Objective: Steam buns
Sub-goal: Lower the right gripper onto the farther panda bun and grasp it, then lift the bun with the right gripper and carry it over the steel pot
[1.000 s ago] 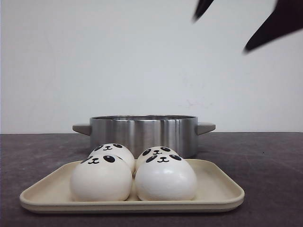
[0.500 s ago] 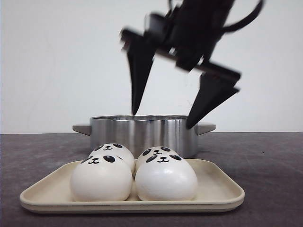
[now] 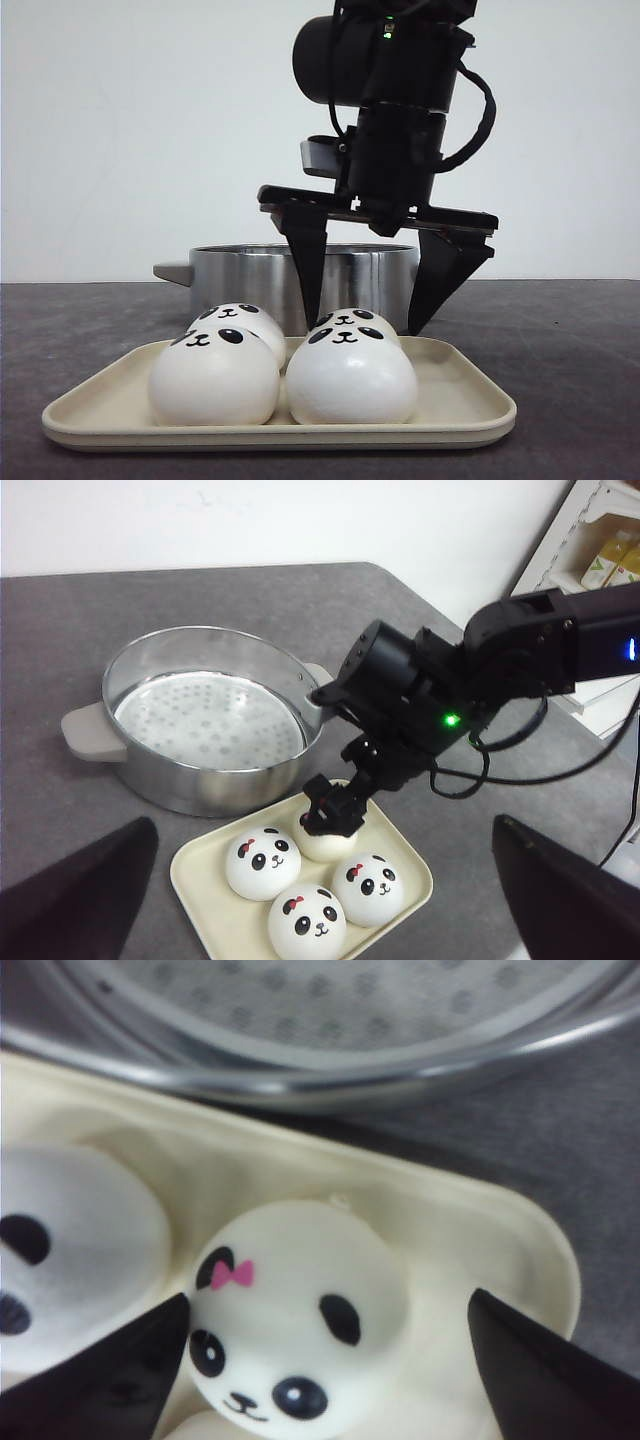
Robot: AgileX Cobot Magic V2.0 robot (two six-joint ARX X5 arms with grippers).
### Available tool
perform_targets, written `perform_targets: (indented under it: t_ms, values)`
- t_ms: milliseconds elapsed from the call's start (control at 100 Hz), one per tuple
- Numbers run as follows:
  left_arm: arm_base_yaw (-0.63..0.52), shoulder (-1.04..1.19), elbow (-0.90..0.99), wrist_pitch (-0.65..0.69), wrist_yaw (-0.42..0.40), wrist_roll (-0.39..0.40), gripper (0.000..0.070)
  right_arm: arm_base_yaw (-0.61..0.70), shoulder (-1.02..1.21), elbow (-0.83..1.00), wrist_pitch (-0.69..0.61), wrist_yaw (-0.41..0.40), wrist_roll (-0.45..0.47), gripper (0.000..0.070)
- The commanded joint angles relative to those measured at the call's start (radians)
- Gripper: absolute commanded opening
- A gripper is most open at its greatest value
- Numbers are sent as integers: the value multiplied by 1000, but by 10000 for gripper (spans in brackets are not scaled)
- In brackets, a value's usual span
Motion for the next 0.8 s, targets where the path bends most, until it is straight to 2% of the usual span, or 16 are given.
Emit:
perform_targets:
  t_ms: [0,100,180,220,240,300,480,660,790]
  values:
    - [-11,4,15,10,-7,1,673,6,38,17,4,1,19,536]
    - [-19,4,15,11,-13,2,673,1,53,17,2,-35,29,527]
    - [-25,4,15,13,-17,3,673,1,71,17,-8,-60,35,471]
    - [-27,4,15,13,-19,4,672,1,74,17,-18,-55,35,372]
    - [-28,4,15,13,-23,5,673,1,76,17,-22,-45,35,301]
    - [-32,4,15,12,-32,6,673,4,77,17,-28,-15,34,0]
    - [-33,4,15,13,-35,6,673,9,53,27,-41,6,18,7]
    - [-33,4,15,13,-51,6,673,46,-87,89,-61,5,-56,7]
    - [-33,4,15,13,-58,6,673,65,-180,198,-76,-1,-108,7]
